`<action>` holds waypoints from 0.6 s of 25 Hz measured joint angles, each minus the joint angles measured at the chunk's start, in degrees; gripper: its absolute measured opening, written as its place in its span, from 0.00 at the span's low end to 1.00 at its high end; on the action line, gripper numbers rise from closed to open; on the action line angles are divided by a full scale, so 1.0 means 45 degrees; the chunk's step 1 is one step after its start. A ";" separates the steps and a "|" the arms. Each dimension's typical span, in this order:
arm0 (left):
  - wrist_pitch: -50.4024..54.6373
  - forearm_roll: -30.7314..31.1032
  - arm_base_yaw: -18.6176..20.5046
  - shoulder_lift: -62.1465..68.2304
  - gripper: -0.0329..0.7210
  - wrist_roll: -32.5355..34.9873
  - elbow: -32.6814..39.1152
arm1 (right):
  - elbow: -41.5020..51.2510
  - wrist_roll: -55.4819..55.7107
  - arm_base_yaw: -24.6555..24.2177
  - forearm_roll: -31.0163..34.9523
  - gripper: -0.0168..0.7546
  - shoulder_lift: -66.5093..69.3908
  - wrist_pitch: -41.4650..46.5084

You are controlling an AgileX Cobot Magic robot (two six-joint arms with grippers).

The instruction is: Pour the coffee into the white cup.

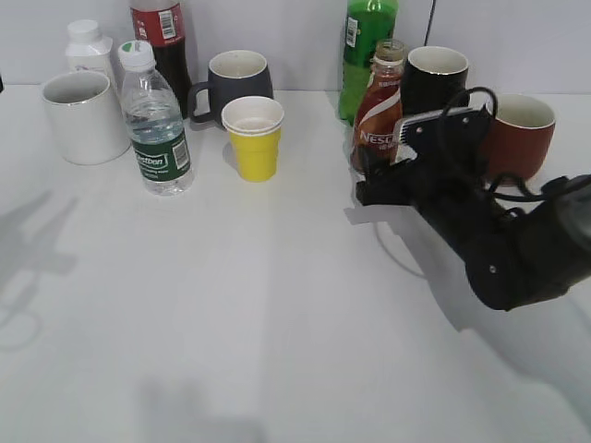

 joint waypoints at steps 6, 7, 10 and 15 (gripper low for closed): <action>0.0636 -0.0012 0.0000 -0.0005 0.45 -0.0194 -0.0029 | 0.0462 0.0000 0.0000 -0.0202 0.79 -0.2710 0.2704; 0.1136 -0.0012 -0.0046 -0.0005 0.45 -0.0365 -0.0129 | 0.0462 0.0000 0.0000 -0.0217 0.79 -0.3201 0.3773; 0.3977 -0.0036 -0.0354 -0.0015 0.45 -0.0635 -0.0795 | 0.0426 0.0000 0.0000 -0.0229 0.79 -0.4957 0.7254; 0.8904 -0.0560 -0.1155 -0.0015 0.45 -0.0719 -0.2078 | -0.0270 0.0000 0.0000 -0.0272 0.79 -0.7031 1.3802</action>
